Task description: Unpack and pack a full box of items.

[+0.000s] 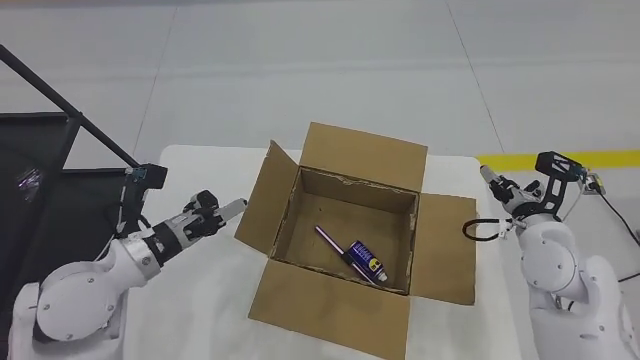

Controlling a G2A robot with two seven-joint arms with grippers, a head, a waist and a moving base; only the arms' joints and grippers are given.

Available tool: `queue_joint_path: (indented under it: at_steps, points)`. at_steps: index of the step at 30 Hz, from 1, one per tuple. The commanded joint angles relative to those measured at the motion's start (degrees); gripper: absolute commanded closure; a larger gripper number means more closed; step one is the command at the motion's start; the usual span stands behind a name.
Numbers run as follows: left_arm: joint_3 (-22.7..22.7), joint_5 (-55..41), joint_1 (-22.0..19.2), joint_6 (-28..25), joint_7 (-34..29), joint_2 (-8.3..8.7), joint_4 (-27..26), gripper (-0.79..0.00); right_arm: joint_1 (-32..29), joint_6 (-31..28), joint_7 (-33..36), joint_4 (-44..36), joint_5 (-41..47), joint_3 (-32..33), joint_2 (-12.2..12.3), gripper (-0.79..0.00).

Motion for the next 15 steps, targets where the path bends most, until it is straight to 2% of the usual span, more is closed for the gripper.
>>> queue_joint_path:
  at_steps: [1, 3, 6, 9, 10, 11, 12, 14, 15]
  points:
    - [3.76, 2.84, -4.69, 4.96, -2.61, 0.18, 2.65, -0.785, -1.38, -0.48, -1.03, -1.63, -0.25, -0.11, 0.03, -0.785]
    - [6.73, 2.24, -8.99, 8.83, -4.41, 0.12, 6.29, -0.785, -2.11, -0.08, -1.71, -2.34, -0.90, -0.48, 0.02, -0.785]
    - [11.00, 5.94, -14.60, 11.86, -7.67, 0.30, 10.35, -0.785, -2.59, 0.24, -2.18, -1.95, -1.30, -0.83, 0.01, -0.785]
    - [14.47, 8.98, -18.35, 14.21, -9.04, 0.34, 14.07, -0.785, -2.41, 0.30, -2.39, -0.65, -1.03, -0.86, 0.03, -0.785]
    - [15.42, 9.60, -19.11, 14.85, -8.84, 0.31, 15.08, -0.760, -2.28, 0.19, -2.43, -0.22, -0.87, -0.63, 0.06, -0.785]
    - [16.22, 9.67, -19.76, 15.35, -8.86, 0.27, 15.94, -0.606, -2.20, 0.00, -2.42, 0.15, -0.81, -0.44, 0.10, -0.785]
    - [16.77, 9.61, -20.28, 15.62, -8.58, 0.24, 16.55, -0.388, -2.17, -0.16, -2.37, 0.42, -0.72, -0.32, 0.13, -0.785]
    - [17.46, 9.15, -20.78, 16.45, -7.98, 0.21, 17.43, -0.212, -2.20, -0.45, -2.37, 0.71, -0.63, -0.17, 0.19, -0.785]
    - [17.68, 9.00, -20.90, 16.78, -7.75, 0.22, 17.67, -0.043, -2.22, -0.52, -2.29, 0.76, -0.73, -0.14, 0.22, -0.785]
